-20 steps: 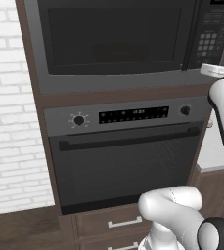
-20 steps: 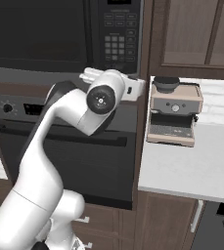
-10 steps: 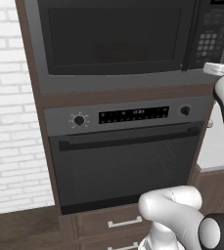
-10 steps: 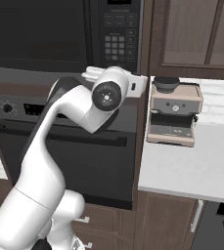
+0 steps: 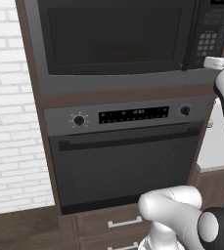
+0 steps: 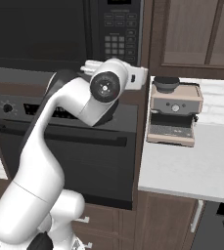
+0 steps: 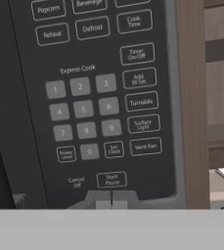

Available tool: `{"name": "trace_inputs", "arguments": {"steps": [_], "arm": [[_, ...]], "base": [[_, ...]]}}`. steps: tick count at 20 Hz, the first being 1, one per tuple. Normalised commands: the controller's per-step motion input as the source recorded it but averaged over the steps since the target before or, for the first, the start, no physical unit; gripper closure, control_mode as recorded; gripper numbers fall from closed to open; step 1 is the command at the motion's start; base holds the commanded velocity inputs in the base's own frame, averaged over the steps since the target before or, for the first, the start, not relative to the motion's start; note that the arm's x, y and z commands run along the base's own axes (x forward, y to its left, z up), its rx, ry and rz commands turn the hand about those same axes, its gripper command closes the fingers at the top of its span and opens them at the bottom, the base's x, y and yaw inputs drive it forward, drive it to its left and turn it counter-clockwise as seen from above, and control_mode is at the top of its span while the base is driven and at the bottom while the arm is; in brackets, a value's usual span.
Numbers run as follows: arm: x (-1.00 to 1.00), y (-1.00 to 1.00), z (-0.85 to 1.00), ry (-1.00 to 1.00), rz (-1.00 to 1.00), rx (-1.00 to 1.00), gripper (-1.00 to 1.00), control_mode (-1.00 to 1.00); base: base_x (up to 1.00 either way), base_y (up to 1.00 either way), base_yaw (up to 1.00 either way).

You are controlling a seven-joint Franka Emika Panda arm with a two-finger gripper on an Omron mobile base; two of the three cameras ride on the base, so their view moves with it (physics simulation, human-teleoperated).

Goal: Open the microwave, place the bowl with waffle inside the microwave, then close the microwave door and turn it on.

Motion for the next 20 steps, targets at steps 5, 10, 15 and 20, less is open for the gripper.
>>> {"name": "trace_inputs", "arguments": {"steps": [5,10,15,20], "arm": [[0.0,0.0,-0.01,0.0,0.0,0.0,1.0,-1.0],[0.08,0.0,-0.06,0.01,0.0,0.0,1.0,-1.0],[0.13,0.0,-0.04,0.0,0.0,0.0,1.0,-1.0],[0.01,0.0,-0.03,0.0,0.0,0.0,1.0,-1.0]], "base": [[0.0,0.0,0.0],[0.0,0.0,0.0],[0.0,0.0,0.0],[0.0,0.0,0.0]]}}
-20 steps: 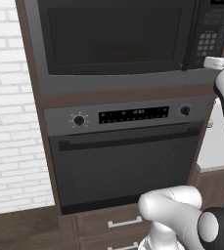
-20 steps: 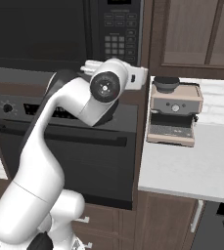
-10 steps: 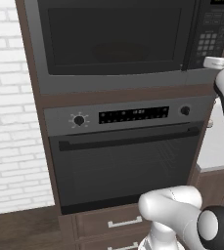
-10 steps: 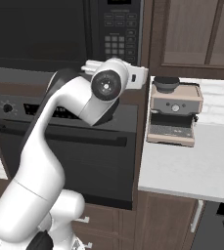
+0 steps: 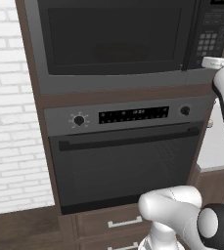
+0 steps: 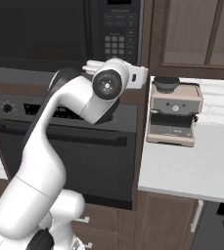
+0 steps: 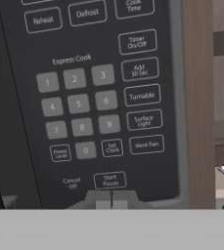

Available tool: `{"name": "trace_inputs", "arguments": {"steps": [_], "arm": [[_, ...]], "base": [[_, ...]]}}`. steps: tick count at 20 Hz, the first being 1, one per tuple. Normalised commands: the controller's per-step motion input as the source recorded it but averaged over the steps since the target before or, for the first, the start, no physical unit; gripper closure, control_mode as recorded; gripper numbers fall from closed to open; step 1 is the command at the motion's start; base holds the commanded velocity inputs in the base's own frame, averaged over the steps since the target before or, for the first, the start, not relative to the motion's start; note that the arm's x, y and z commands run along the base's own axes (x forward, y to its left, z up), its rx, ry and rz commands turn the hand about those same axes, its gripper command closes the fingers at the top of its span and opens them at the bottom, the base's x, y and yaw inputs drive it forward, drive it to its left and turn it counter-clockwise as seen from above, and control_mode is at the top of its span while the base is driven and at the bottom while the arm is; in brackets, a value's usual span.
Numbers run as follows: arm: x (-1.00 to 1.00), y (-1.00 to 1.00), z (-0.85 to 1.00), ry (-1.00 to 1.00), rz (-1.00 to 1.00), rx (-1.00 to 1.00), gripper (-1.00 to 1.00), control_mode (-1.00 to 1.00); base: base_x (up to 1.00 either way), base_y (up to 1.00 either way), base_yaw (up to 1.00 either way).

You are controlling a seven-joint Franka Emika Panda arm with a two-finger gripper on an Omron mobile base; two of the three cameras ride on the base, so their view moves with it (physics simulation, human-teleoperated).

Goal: Open the microwave, place the bowl with waffle inside the microwave, then close the microwave door and turn it on.

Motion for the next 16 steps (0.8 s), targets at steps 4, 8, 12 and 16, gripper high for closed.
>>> {"name": "trace_inputs", "arguments": {"steps": [4,8,12,16], "arm": [[0.08,0.0,-0.03,0.0,0.0,0.0,1.0,-1.0],[0.17,0.03,0.0,0.0,0.0,-0.02,1.0,-1.0],[0.24,0.04,0.0,0.0,0.0,-0.04,1.0,-1.0],[0.22,0.01,-0.02,0.0,0.0,-0.02,1.0,-1.0]], "base": [[0.0,0.0,0.0],[0.0,0.0,0.0],[0.0,0.0,0.0],[0.0,0.0,0.0]]}}
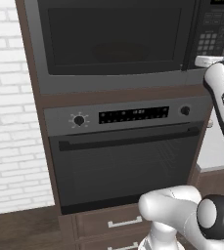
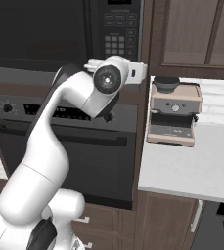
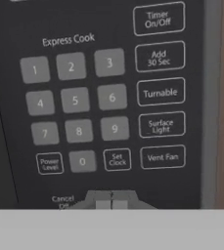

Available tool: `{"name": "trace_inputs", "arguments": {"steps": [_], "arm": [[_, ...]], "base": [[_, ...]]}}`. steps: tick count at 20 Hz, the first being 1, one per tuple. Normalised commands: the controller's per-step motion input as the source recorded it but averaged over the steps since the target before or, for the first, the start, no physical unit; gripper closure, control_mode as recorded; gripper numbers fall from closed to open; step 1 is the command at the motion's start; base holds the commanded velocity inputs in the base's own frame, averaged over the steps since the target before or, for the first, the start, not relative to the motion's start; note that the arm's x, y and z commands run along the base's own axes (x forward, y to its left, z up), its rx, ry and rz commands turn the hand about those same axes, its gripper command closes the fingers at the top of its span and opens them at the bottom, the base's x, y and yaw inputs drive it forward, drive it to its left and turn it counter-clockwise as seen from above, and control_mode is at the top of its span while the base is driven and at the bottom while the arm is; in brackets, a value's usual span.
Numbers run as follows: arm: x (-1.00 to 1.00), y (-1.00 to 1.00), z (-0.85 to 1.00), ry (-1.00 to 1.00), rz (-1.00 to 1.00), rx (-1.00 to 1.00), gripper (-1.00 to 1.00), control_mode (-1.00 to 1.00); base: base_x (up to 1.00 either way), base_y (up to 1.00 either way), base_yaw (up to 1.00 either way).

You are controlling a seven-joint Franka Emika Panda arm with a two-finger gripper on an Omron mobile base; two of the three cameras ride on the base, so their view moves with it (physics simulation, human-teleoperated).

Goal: Open the microwave, place the bowl with waffle inside the microwave, then close the microwave door and turn it on.

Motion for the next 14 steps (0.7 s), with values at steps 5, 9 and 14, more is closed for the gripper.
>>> {"name": "trace_inputs", "arguments": {"steps": [5,9,14], "arm": [[0.22,0.0,-0.08,0.0,0.0,-0.02,1.0,-1.0],[0.21,0.0,-0.16,-0.02,0.0,-0.02,1.0,-1.0],[0.19,0.0,-0.21,-0.05,0.0,-0.01,1.0,-1.0]], "base": [[0.0,0.0,0.0],[0.0,0.0,0.0],[0.0,0.0,0.0]]}}
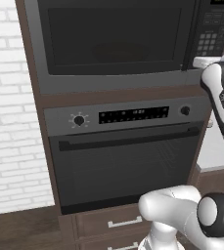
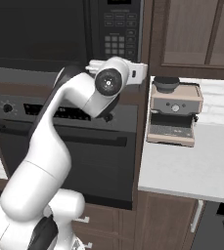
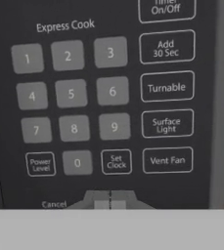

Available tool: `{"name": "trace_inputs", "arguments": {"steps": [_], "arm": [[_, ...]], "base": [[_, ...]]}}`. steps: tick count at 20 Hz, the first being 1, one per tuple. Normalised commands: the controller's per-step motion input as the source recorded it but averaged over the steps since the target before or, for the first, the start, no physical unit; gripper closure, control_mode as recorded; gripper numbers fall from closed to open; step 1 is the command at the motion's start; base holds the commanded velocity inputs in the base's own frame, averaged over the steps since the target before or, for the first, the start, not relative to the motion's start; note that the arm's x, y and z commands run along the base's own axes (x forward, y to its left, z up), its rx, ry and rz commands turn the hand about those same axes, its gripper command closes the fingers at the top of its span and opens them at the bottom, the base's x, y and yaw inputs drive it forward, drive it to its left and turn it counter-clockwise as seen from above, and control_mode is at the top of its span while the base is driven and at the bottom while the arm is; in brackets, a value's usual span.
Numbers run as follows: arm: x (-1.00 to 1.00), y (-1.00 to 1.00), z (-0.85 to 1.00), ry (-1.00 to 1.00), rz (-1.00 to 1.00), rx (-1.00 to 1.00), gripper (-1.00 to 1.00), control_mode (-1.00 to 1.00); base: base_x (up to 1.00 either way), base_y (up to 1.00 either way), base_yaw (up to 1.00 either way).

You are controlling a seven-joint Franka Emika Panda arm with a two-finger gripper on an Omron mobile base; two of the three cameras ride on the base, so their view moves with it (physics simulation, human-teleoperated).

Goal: Open the microwave, place the bowl with waffle inside the microwave, then close the microwave door and turn it on.

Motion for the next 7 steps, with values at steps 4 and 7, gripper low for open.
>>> {"name": "trace_inputs", "arguments": {"steps": [4,7], "arm": [[0.11,0.0,-0.24,-0.05,0.0,-0.02,1.0,-1.0],[0.07,0.0,-0.23,-0.04,0.0,-0.02,1.0,-1.0]], "base": [[0.0,0.0,0.0],[0.0,0.0,0.0]]}}
